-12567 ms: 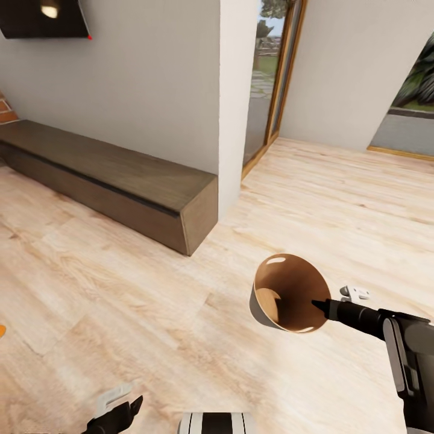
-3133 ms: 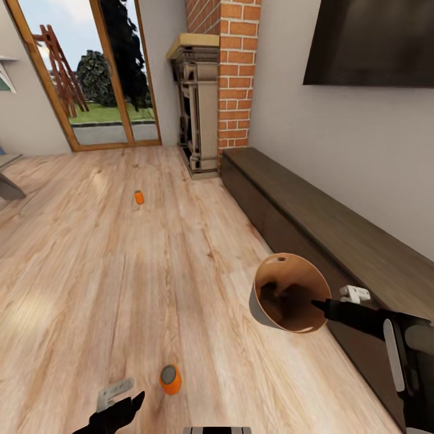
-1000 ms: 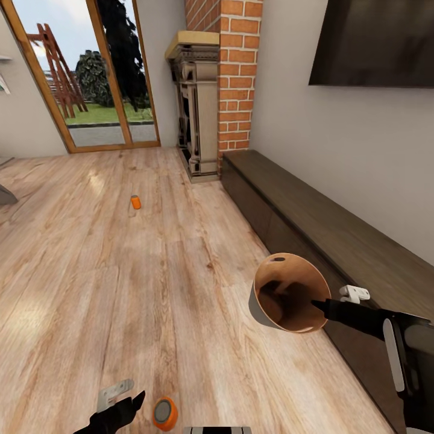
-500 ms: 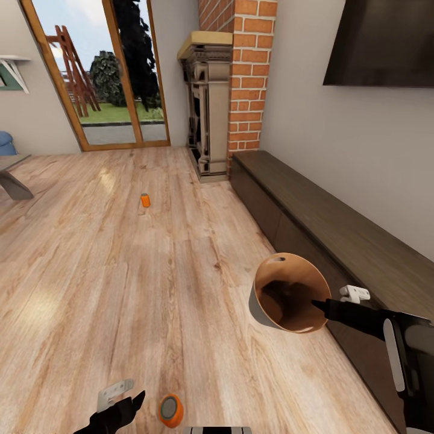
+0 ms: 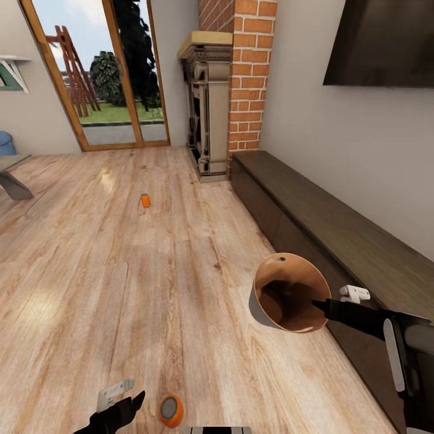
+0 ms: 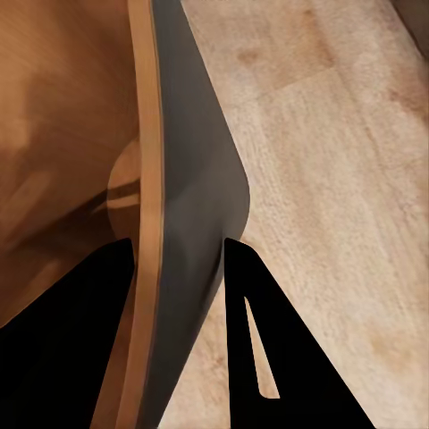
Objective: Put the three can of soda from the living room inside the tash can in the kitchen.
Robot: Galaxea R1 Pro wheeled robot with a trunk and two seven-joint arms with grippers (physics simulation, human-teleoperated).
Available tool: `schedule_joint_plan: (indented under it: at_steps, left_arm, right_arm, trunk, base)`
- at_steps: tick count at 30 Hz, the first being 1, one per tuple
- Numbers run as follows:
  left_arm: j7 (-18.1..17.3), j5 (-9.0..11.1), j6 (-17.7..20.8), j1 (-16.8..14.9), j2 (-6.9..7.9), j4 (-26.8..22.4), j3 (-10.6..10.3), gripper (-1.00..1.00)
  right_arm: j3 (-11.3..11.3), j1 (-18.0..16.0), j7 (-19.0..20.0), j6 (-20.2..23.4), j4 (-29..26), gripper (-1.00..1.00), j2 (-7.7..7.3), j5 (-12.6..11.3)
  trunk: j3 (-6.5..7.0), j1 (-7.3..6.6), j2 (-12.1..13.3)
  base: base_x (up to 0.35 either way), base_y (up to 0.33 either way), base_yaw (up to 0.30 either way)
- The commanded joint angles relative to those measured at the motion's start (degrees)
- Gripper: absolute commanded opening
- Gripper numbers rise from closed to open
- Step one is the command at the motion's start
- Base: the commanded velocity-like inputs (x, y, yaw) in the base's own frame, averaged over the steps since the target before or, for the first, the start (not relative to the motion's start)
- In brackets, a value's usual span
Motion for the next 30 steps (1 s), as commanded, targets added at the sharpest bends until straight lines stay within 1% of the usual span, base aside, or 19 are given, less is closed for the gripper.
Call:
schedule_joint_plan:
  at_steps: [1, 13, 30]
  left_arm:
    - [0.0, 0.0, 0.0, 0.0, 0.0, 0.0, 0.0, 1.0]
    - [0.0, 0.0, -0.02, 0.0, 0.0, 0.09, 0.0, 1.0]
    - [0.0, 0.0, -0.02, 0.0, -0.02, 0.09, 0.0, 1.0]
  right_arm:
    - [0.05, -0.02, 0.11, 0.43, -0.04, -1.0, 0.03, -1.78]
    - [0.02, -0.02, 0.14, 0.43, -0.04, -1.0, 0.11, -1.78]
    - [0.14, -0.02, 0.11, 0.43, -0.04, -1.0, 0.18, -1.78]
  trunk:
    - [0.01, -0.01, 0.0]
    - [0.01, -0.01, 0.0]
    - [0.01, -0.01, 0.0]
  base:
    - [0.0, 0.0, -0.068]
    - [0.0, 0.0, -0.178]
    - [0.0, 0.0, -0.011]
